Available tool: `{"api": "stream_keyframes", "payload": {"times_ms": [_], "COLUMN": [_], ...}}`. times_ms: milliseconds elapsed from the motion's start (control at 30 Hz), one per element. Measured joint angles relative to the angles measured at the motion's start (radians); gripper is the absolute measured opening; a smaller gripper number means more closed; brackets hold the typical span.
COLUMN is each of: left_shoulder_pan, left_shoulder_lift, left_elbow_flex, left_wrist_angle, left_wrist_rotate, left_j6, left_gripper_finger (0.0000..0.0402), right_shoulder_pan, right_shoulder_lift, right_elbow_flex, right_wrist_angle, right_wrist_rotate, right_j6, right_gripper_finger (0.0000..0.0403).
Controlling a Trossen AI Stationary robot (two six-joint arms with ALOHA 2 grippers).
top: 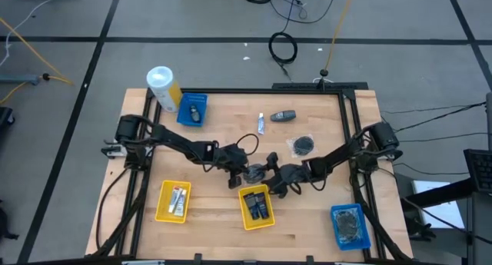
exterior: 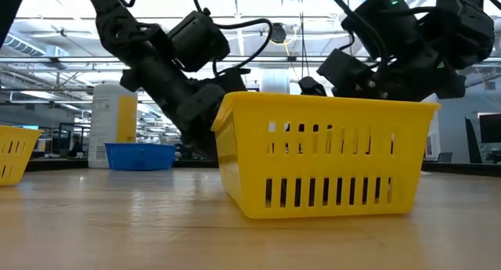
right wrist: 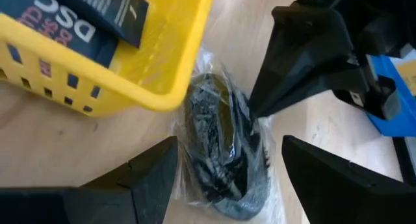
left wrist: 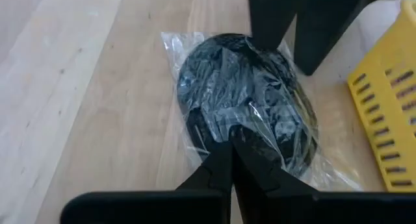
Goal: Pick & Place Travel size toiletries
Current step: Put the black hairbrush into the bottom blue bin
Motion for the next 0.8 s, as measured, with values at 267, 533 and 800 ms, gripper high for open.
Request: {"api": "stream_keyframes", "payload": {"times_ms": [267,533,800], "left_shoulder_pan": [0.018,0.022,0.02], "left_shoulder_lift": [0.044,0.082,0.084], "left_elbow_flex": [0.002,0.0,0.0], "left_wrist_angle": [0.058,0.129,0.134], "left_wrist_rotate": [0.003,0.047,0.061], "left_j6": [-0.003,-0.003,-0.011], "left_gripper_finger": [0.0005,0.0006,0.0015], "right_shoulder_pan": [-0.027,-0.011,0.058], "right_shoulder_lift": [-0.012,-0.028,-0.181], "right_elbow_flex": [-0.001,-0.002,-0.007], "right_wrist_angle": [-0.057,-0.002,-0.178], "right_wrist_rotate": [0.042,0.099,0.223], "right_j6": [0.018,0.02,0.121], "right_gripper_finger": [0.0267,0.0242,0.021]}}
